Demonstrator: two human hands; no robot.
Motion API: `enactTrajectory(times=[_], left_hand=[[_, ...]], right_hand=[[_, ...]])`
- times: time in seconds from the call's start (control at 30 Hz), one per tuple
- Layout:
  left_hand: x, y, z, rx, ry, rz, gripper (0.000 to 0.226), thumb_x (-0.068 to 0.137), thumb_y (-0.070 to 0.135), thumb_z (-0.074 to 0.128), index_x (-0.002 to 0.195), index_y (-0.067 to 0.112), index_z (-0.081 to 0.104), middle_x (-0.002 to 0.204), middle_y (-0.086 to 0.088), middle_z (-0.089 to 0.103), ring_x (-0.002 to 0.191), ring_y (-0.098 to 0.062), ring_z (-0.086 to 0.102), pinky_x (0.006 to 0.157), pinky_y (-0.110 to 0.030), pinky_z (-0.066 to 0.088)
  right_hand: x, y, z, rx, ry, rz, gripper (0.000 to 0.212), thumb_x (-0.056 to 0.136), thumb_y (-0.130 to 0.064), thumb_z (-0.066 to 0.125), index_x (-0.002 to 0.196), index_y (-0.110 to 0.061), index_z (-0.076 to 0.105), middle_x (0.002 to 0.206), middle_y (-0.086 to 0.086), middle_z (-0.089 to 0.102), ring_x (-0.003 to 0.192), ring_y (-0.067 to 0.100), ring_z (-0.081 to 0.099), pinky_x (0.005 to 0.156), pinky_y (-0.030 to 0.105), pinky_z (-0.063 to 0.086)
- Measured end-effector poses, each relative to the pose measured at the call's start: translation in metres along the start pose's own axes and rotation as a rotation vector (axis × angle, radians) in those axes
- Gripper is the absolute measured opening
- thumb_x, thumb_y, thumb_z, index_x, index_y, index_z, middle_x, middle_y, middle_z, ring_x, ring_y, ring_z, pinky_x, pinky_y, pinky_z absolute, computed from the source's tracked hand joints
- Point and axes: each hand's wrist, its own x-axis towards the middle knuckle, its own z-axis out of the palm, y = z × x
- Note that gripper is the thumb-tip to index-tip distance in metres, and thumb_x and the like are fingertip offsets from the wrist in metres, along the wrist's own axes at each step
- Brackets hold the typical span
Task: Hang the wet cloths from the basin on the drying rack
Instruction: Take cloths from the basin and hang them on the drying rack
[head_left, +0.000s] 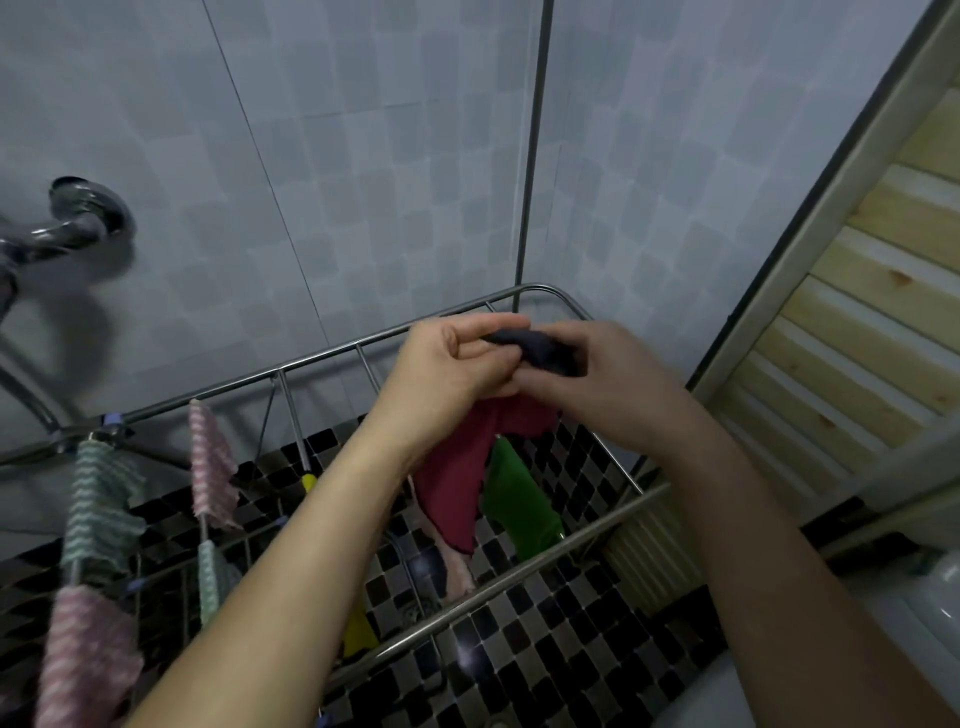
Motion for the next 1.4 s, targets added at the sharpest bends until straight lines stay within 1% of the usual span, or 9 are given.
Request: enactTrajectory(times=[0.07,0.17,0.3,0.47,0.6,1.03,1.2,1.3,1.4], left_hand=[[0.001,-0.002,-0.005,0.235,0.098,0.056,0.023,0.094,0.007,0.058,0.082,0.022,0.071,0.063,0.002,0.071,0.059,-0.010,0.066,0.056,-0.023,0.053],[0.003,-0.012,-0.026,0.585,0.198,0.157,0.028,0.086,0.034,0.069,0.063,0.019,0.066,0.049,0.004,0.060,0.044,-0.010,0.052,0.049,-0.024,0.041],[0.002,-0.030,-0.052,0.641,0.093,0.116,0.034,0.069,0.048,0.079,0.060,0.024,0.057,0.074,0.006,0.054,0.069,-0.010,0.052,0.066,-0.029,0.041],[0.000,-0.045,-0.062,0.411,-0.221,-0.200,0.019,0.076,0.008,0.080,0.078,0.016,0.063,0.071,0.005,0.065,0.068,-0.010,0.061,0.068,-0.029,0.051],[0.003,-0.049,-0.068,0.228,-0.072,-0.206,0.020,0.077,0.004,0.074,0.076,0.008,0.054,0.058,0.006,0.064,0.053,-0.006,0.060,0.052,-0.019,0.049],[0.023,-0.075,-0.093,-0.285,0.022,-0.192,0.019,0.071,0.023,0.079,0.084,0.014,0.071,0.077,-0.005,0.071,0.064,-0.012,0.067,0.057,-0.020,0.055],[0.078,-0.117,-0.105,0.087,0.410,-0.232,0.011,0.087,0.005,0.066,0.083,0.014,0.063,0.061,0.006,0.058,0.053,-0.003,0.054,0.052,-0.014,0.043],[0.118,-0.160,-0.123,0.352,0.448,-0.255,0.016,0.088,0.007,0.066,0.078,0.018,0.064,0.064,0.006,0.055,0.067,-0.014,0.053,0.058,-0.019,0.041],[0.145,-0.185,-0.137,0.556,0.464,-0.269,0.014,0.090,0.012,0.065,0.077,0.018,0.066,0.070,0.000,0.064,0.073,-0.022,0.060,0.064,-0.025,0.040]], right_hand=[[0.005,-0.003,0.003,-0.207,0.191,-0.039,0.015,0.090,-0.030,0.062,0.095,-0.025,0.076,0.078,-0.005,0.072,0.074,0.011,0.066,0.071,0.041,0.056],[0.013,-0.011,0.004,-0.023,0.151,-0.084,0.016,0.093,-0.020,0.060,0.084,-0.025,0.073,0.065,-0.016,0.064,0.062,0.001,0.060,0.060,0.030,0.055],[0.032,-0.013,0.006,0.269,0.116,0.001,0.016,0.093,-0.010,0.056,0.086,-0.004,0.069,0.074,0.006,0.062,0.068,0.015,0.063,0.062,0.034,0.060],[0.059,0.013,-0.001,-0.008,0.239,-0.071,0.013,0.087,-0.020,0.063,0.085,-0.014,0.073,0.076,0.002,0.069,0.073,0.019,0.066,0.068,0.047,0.058],[0.068,0.040,-0.016,-0.144,0.311,-0.045,0.010,0.086,-0.018,0.062,0.080,-0.020,0.070,0.070,-0.005,0.064,0.070,0.016,0.063,0.065,0.039,0.058],[0.120,0.108,-0.053,0.513,0.031,0.321,0.021,0.097,-0.008,0.048,0.088,-0.011,0.067,0.071,0.007,0.052,0.043,0.009,0.044,0.032,0.018,0.031],[0.183,0.144,0.004,0.236,-0.053,0.515,0.017,0.097,-0.013,0.050,0.089,-0.009,0.065,0.074,0.004,0.053,0.060,0.013,0.053,0.040,0.023,0.049],[0.219,0.171,0.041,0.115,0.017,0.565,0.025,0.096,-0.012,0.050,0.099,0.010,0.061,0.085,0.012,0.056,0.069,0.027,0.064,0.055,0.043,0.061],[0.242,0.181,0.057,-0.023,0.092,0.491,0.029,0.095,-0.015,0.049,0.072,0.002,0.058,0.072,0.013,0.061,0.070,0.037,0.068,0.063,0.052,0.059]])
